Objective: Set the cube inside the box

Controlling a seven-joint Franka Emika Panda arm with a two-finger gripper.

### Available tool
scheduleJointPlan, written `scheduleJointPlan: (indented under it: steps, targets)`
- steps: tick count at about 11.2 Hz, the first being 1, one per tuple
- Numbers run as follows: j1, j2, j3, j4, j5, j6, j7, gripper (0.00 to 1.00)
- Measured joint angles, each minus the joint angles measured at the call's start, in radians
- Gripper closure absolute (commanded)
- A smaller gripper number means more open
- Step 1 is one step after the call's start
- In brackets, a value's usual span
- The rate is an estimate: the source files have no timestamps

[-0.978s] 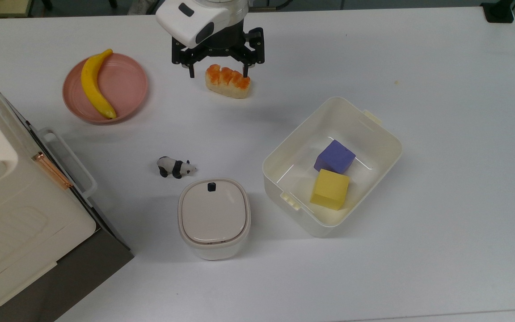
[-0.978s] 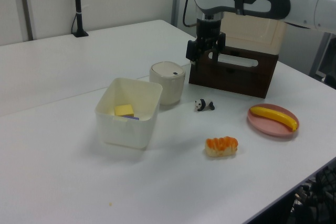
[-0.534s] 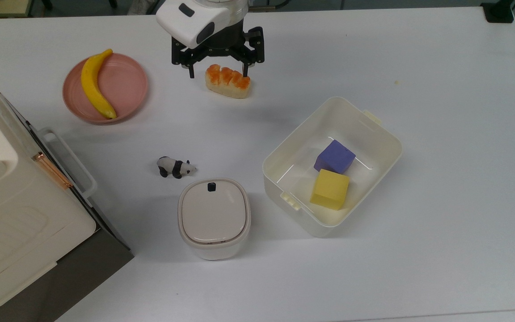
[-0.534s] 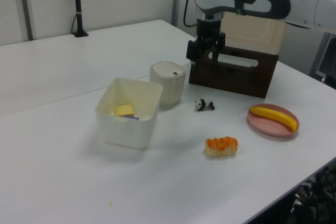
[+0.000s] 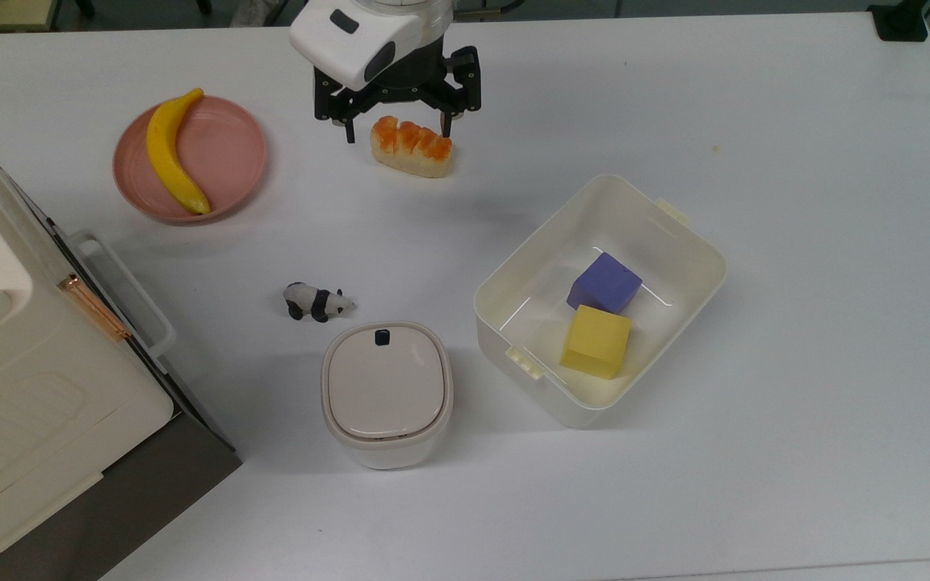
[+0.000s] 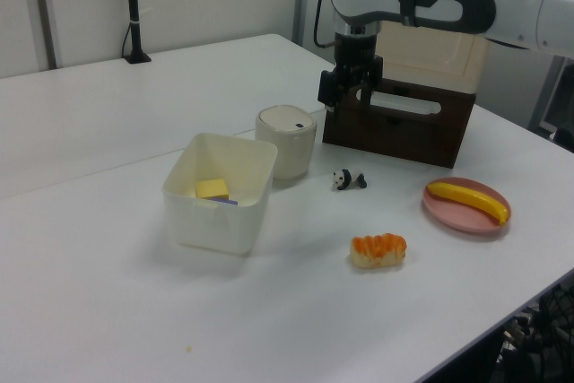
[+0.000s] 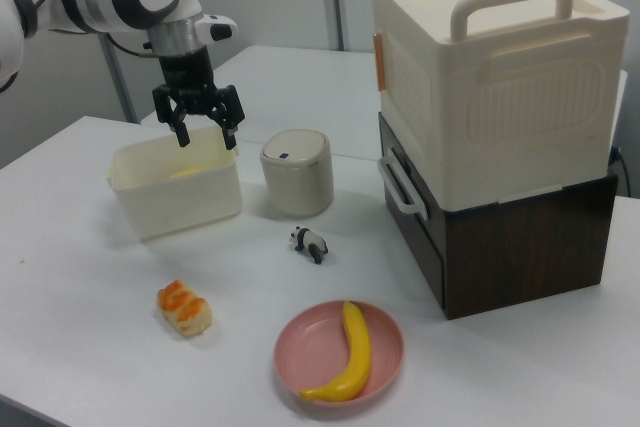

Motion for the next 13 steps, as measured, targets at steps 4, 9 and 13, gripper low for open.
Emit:
scheduleJointPlan:
  steps: [4, 9, 13]
  targets:
    - [0.000, 0.000, 0.000, -0.017, 0.000, -0.001, -0.014, 0.00]
    - [0.000, 0.000, 0.000, -0.019, 0.000, -0.004, -0.036, 0.00]
    - [0.001, 0.002, 0.001, -0.045, 0.000, -0.015, -0.064, 0.00]
